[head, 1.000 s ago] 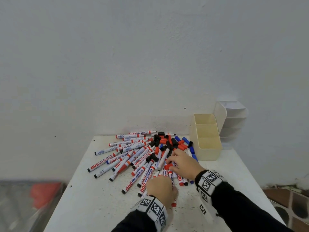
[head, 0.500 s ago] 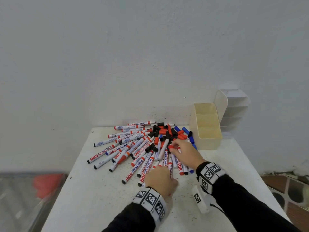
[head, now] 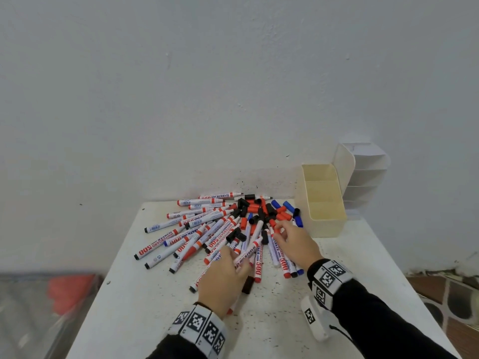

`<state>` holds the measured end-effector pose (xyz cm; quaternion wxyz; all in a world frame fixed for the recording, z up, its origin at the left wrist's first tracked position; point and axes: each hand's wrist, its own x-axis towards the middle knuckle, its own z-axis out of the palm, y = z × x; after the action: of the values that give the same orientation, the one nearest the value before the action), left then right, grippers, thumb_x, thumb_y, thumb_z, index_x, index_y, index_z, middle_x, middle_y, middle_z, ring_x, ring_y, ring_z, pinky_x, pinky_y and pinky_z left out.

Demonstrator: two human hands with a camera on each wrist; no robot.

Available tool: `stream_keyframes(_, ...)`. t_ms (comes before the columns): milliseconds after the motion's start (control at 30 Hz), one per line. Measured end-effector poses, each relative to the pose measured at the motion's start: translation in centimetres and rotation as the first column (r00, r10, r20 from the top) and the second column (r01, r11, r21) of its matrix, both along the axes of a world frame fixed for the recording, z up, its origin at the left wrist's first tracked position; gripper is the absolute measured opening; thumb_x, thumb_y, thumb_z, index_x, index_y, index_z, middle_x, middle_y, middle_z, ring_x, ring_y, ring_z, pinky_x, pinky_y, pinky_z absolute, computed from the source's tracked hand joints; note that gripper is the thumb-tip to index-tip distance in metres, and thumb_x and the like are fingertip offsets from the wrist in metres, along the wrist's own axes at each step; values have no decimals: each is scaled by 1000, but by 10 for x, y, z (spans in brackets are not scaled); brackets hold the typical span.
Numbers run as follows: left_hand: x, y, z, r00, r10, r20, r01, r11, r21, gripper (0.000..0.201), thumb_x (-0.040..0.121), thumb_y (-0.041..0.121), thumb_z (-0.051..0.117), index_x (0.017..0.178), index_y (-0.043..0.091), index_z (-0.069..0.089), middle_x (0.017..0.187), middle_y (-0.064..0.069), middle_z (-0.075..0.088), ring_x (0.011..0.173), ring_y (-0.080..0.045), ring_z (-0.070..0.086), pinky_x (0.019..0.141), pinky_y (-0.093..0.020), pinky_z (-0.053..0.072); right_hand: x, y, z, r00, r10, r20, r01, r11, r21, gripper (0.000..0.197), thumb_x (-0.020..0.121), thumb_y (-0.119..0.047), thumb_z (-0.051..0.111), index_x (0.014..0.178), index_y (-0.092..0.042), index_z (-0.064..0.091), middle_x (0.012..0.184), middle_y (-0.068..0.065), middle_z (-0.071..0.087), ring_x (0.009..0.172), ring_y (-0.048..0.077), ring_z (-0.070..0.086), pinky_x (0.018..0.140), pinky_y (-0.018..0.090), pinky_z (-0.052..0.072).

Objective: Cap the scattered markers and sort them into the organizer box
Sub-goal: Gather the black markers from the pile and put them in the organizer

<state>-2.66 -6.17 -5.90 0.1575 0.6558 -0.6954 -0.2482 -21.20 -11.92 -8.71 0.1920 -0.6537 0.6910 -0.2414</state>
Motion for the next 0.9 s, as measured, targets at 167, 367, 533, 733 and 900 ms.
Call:
stream_keyframes(167,-2,-17,1,996,67,56,-63,996,-65,30,99,42,25,101,21,46,83,5,54,69,-8,50,53,-21,32,4,-10,-2,993,-2,-117,-3,999,-41,18,93,-33,48,105,-21,55,75,-8,52,65,9,49,57,24,43)
stream_keyframes(367,-7,-29,1,988,117,102,-114,993,-41,26,101,36,23,92,20,42,81,5,49,70,-10,46,59,-22,32,6,-15,0,981,70,-180,-73,997,-9,30,95,-29,45,123,-23,51,121,0,53,105,17,52,82,28,48)
stream_keyframes(533,-10,-32,-1,985,122,123,-121,993,-17,23,101,34,24,93,20,41,85,5,49,74,-11,47,64,-25,35,7,-16,-4,945,184,-270,-174,983,61,42,83,-34,56,124,-25,53,132,1,34,123,19,32,96,34,43)
stream_keyframes(733,-8,-36,-3,988,105,110,-104,994,-17,25,101,30,25,105,17,47,90,5,48,80,-13,48,67,-26,37,7,-19,-1,968,146,-204,-162,985,-64,31,91,-31,54,121,-22,56,121,-1,48,116,14,42,97,26,40)
stream_keyframes(900,-4,-37,-5,991,68,120,-62,997,-52,28,102,30,23,107,17,48,88,5,47,79,-13,47,65,-26,35,12,-21,14,960,73,269,-26,984,-174,30,96,-10,44,125,-11,53,114,-1,57,105,9,52,88,10,40)
